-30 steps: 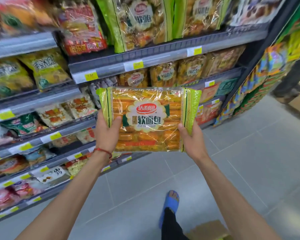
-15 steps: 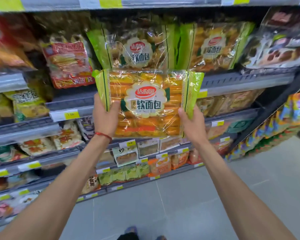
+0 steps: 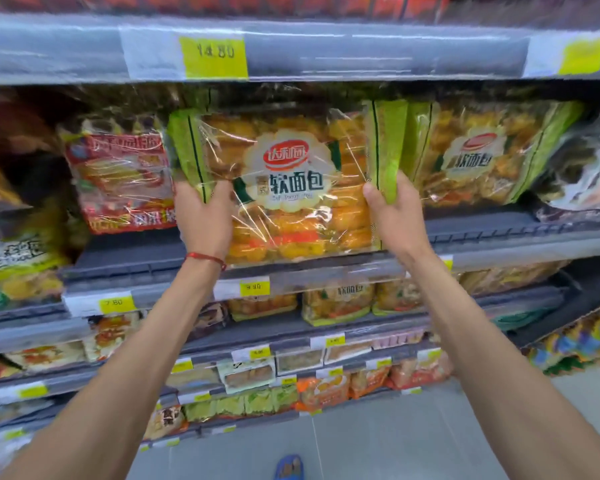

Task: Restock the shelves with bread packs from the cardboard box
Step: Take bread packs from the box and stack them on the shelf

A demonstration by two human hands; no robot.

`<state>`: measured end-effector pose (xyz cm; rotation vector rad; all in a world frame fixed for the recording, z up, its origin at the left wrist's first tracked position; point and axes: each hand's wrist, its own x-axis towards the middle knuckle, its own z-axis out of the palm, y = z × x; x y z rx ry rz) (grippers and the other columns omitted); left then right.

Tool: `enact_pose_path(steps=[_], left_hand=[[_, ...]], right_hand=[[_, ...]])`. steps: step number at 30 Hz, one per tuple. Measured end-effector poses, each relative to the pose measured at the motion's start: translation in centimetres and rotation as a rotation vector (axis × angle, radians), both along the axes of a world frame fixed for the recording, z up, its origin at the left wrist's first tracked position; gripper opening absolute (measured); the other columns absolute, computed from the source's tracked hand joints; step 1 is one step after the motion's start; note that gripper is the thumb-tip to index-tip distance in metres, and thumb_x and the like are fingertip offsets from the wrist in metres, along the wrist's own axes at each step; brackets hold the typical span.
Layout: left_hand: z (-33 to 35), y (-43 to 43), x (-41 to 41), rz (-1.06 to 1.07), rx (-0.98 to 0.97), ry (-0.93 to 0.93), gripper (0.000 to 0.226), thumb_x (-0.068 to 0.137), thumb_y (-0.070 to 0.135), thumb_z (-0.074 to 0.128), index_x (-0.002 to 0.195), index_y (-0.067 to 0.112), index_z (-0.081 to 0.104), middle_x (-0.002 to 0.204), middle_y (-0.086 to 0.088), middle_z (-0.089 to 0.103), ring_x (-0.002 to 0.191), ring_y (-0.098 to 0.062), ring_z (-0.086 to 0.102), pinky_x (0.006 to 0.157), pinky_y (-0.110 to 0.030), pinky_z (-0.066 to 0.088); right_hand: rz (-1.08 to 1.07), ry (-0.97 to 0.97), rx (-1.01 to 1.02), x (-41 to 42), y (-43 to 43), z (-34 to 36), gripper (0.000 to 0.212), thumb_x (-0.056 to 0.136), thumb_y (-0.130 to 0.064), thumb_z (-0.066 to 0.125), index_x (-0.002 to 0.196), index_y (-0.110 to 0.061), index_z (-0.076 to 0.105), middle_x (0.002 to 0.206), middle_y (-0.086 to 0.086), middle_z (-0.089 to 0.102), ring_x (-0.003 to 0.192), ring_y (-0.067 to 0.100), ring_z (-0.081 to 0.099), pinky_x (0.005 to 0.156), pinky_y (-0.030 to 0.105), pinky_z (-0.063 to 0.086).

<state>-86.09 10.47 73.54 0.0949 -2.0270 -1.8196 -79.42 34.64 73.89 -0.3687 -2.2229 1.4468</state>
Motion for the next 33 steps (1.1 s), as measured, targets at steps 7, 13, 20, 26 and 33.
enact_pose_path(steps=[7, 13, 20, 26, 33], left_hand=[[1.0, 1.2, -3.0, 0.003, 0.041, 0.016, 0.096, 0.071, 0.044, 0.058, 0.157, 0.026, 0.020, 0.153, -0.003, 0.042, 0.136, -0.032, 0.046, 0.113, -0.051, 0.038], [0.0, 1.4, -3.1, -0.016, 0.037, 0.068, 0.088, 0.083, 0.038, 0.062, 0.157, 0.017, 0.019, 0.160, 0.001, 0.032, 0.143, -0.009, 0.031, 0.121, -0.033, 0.024], [-2.2, 1.3, -1.8, -0.025, -0.082, 0.082, 0.058, 0.089, 0.017, 0.061, 0.143, 0.018, 0.038, 0.125, 0.014, 0.056, 0.109, 0.007, 0.055, 0.094, -0.007, 0.041], [-2.5, 0.9, -0.4, 0.093, -0.169, -0.061, 0.060, 0.087, 0.041, 0.065, 0.137, 0.015, 0.043, 0.136, -0.002, 0.035, 0.129, -0.017, 0.030, 0.112, -0.033, 0.025], [-4.2, 0.9, 6.8, 0.197, -0.003, 0.003, 0.058, 0.094, 0.030, 0.066, 0.143, 0.015, 0.039, 0.140, -0.001, 0.037, 0.126, -0.015, 0.044, 0.102, -0.026, 0.040]], right_hand=[[0.019, 0.052, -0.088, -4.7, 1.3, 0.5, 0.077, 0.100, -0.043, 0.064, 0.161, -0.008, 0.030, 0.164, 0.007, 0.039, 0.153, 0.025, 0.033, 0.129, 0.043, 0.021], [0.067, 0.048, -0.140, -4.6, 1.6, -1.5, 0.079, 0.103, -0.036, 0.061, 0.164, -0.008, 0.018, 0.170, 0.004, 0.025, 0.157, 0.018, 0.020, 0.126, 0.029, 0.014], [0.163, -0.037, -0.102, -2.0, 2.4, -2.6, 0.073, 0.107, -0.025, 0.054, 0.163, -0.007, 0.011, 0.140, -0.016, 0.024, 0.125, -0.008, 0.021, 0.092, -0.002, 0.014], [0.144, -0.063, -0.051, -0.2, 2.3, -2.3, 0.073, 0.106, -0.033, 0.055, 0.162, -0.003, 0.019, 0.151, -0.005, 0.036, 0.144, 0.002, 0.028, 0.099, 0.008, 0.016], [-0.116, 0.053, -0.055, 4.9, 1.3, -5.5, 0.054, 0.102, -0.016, 0.064, 0.152, -0.016, 0.043, 0.149, -0.002, 0.051, 0.134, 0.012, 0.049, 0.113, 0.032, 0.044]])
